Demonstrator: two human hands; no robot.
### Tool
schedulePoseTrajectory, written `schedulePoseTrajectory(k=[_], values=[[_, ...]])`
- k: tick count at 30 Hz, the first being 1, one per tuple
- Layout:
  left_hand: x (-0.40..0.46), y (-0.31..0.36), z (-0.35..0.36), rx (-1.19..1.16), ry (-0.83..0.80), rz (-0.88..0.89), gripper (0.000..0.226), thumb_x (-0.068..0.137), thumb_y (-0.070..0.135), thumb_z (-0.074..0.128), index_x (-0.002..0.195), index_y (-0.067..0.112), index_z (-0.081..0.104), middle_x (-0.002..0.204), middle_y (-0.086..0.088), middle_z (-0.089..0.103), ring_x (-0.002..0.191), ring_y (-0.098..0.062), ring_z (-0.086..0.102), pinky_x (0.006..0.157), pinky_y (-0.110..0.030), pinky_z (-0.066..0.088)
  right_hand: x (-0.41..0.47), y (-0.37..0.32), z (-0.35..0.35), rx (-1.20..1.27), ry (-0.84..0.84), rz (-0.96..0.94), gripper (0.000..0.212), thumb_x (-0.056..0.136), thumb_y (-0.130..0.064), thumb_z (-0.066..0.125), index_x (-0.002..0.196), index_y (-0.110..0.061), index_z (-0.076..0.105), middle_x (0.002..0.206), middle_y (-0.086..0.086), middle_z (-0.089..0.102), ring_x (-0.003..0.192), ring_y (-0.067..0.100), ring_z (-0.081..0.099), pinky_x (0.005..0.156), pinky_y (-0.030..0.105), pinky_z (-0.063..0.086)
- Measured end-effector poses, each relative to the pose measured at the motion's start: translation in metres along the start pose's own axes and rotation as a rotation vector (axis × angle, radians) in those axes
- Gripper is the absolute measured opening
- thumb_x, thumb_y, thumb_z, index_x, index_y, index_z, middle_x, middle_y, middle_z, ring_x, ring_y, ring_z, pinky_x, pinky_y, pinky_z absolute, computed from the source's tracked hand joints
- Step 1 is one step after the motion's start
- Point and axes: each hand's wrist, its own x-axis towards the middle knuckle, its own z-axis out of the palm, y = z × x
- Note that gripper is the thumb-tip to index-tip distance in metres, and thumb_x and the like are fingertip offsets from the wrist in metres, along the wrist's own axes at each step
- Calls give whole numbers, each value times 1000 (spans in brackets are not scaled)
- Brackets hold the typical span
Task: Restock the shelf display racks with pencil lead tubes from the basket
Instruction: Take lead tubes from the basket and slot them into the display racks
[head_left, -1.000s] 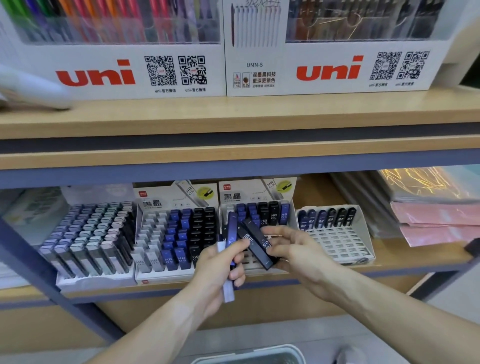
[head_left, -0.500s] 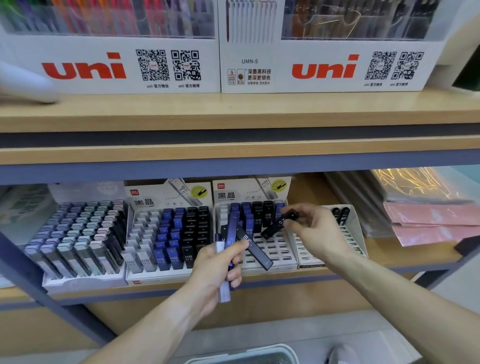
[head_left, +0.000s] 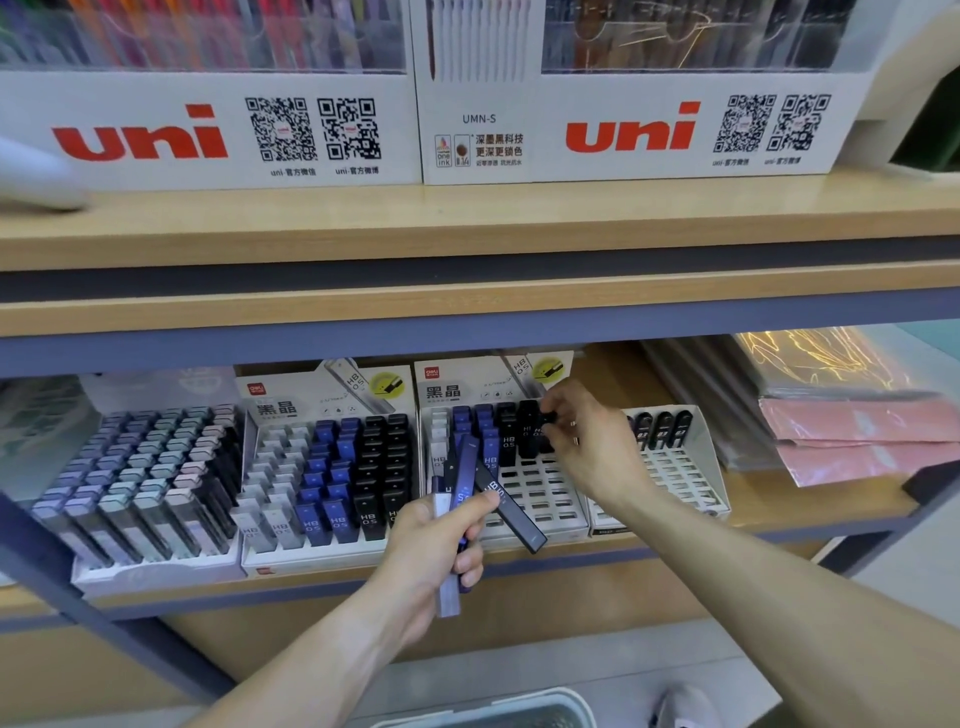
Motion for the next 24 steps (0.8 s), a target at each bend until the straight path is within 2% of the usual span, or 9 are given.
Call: schedulePoseTrajectory(k=[5,10,13,15,20,24], values=[[1,-1,0,-10,-6,-5,33,87,21,79,85,9,49,62,-2,44,44,-15,31,45,-27,28,2,-2,2,7,-48,-42,26,90,-3,66,102,-25,58,87,-10,65,79,8,64,69,19,48],[2,-3,-1,-26,-2,-12,34,86,21,80,91,8,49,62,-1,45,43,-14,31,45,-27,28,4,-1,3,-4,-56,-74,27,90,-2,67,101,-26,59,85,-10,65,78,6,64,66,15,46],[2,-3,0,-28,-4,-14,34,86,20,80,90,8,49,62,-1,45,43,-14,32,44,-27,28,6,3,0,18,-29,-45,28,89,-1,67,101,-25,60,84,-11,63,77,0,61,63,4,39],[2,-3,0,-27,-8,-15,34,86,21,80,89,8,49,62,-1,46,43,-14,32,44,-27,29,6,4,-1,23,-31,-36,30,88,-1,68,99,-28,59,85,-12,64,77,-1,61,64,4,40],[2,-3,0,-30,-13,-16,33,85,21,81,87,8,50,62,-1,45,42,-14,32,44,-27,29,7,6,3,35,-59,-51,31,88,-2,69,98,-30,61,88,-8,69,80,6,67,76,26,56],[1,-3,0,-27,-15,-15,31,86,21,80,86,8,51,62,-1,45,42,-14,32,44,-26,29,7,11,8,-32,-29,-60,34,86,3,68,107,-23,72,99,-3,64,84,10,65,82,27,56]])
